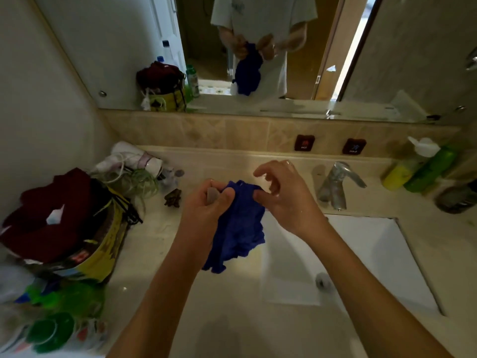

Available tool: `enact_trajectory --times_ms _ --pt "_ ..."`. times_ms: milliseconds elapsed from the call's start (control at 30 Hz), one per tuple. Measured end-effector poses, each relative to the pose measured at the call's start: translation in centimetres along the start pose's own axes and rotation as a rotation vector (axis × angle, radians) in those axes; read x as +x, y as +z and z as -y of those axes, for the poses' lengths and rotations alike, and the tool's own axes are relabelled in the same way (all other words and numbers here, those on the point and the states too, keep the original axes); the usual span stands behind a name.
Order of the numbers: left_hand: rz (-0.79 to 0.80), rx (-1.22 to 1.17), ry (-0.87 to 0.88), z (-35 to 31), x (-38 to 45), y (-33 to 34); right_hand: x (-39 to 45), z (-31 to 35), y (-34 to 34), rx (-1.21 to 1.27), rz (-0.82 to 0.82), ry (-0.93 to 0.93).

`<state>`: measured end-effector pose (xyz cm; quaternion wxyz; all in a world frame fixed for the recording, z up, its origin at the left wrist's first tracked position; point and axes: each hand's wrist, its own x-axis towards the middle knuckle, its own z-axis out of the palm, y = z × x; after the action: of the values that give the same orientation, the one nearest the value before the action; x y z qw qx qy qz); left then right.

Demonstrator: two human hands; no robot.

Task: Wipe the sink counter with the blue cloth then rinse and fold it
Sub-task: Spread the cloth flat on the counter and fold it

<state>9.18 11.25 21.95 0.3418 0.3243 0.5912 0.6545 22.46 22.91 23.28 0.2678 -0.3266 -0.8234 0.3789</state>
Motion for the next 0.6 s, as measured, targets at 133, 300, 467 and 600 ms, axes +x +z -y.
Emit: enact_trajectory --times_ms 133,300,467,600 --pt "0.001 0.010 -0.050 0.5 0.9 -2.7 -0.9 1.9 3.8 0.329 0.038 0.184" --pt "0.019 -0.091 -0.132 1.0 0.9 -4.6 -1.4 3.0 6.7 0.336 0.042 0.243" --pt "0.022 -0.368 -0.217 1.5 -0.3 -7.2 -1.9 3.0 7.1 0.425 0.079 0.227" --pt "-0.064 -0.278 -0.199 1.4 -0.9 -9.5 -3.0 1.9 6.9 0.729 0.070 0.345"
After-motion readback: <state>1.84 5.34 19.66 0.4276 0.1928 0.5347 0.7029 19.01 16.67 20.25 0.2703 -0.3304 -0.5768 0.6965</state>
